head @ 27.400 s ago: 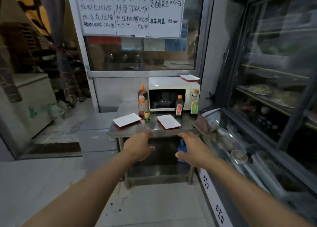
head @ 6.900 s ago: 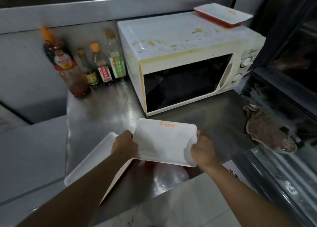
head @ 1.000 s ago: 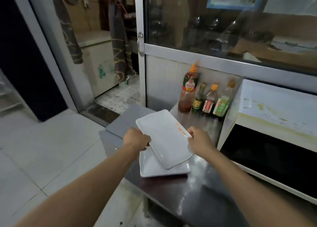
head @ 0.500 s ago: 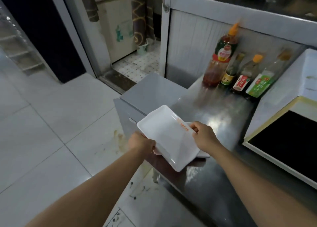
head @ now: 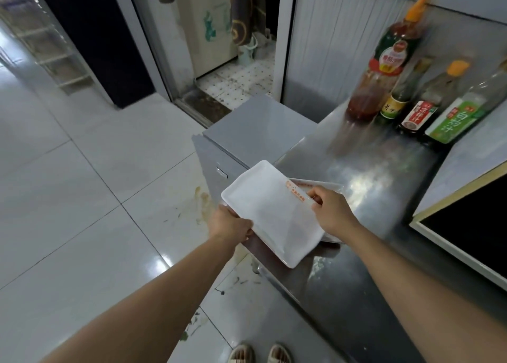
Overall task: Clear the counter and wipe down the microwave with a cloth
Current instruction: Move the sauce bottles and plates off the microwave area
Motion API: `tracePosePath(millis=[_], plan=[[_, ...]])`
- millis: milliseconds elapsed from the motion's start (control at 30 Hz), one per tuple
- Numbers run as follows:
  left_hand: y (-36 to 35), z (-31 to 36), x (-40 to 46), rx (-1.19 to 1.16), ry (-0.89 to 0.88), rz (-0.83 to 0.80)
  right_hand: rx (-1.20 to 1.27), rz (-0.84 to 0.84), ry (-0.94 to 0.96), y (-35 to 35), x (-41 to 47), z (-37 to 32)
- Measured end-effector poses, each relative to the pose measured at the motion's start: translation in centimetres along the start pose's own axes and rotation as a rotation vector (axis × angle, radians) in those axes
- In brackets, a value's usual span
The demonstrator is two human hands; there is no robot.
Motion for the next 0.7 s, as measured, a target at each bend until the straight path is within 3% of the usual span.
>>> tracePosePath(millis=[133,267,500,700], plan=[[0.1,-0.3,0.3,0.018,0.007,0.015,-0.011,-0.005,-0.009,0.0,0.2,-0.1],[1.4,-0.1,1.2,0.064,0.03,0.153,-0.023,0.0,-0.015,0.0,0.3,-0.1],[2.4,2.8,4.0,0.452,-0.315,0.226,-0.001,0.02,0.005,0.0,0.5,-0.3],[2.3,4.2,4.7,0.508,-0.374,0.26,0.036,0.03,-0.002,0.0,0.1,0.0]])
Point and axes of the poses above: each hand's wrist, its own x-axis towards the middle knuckle, its own y-axis out of the back of the hand, z = x × y, the point moved 4 cm from there along x, towards the middle knuckle, and after that the axes turned 11 degrees about x, right-handed, at the moved point
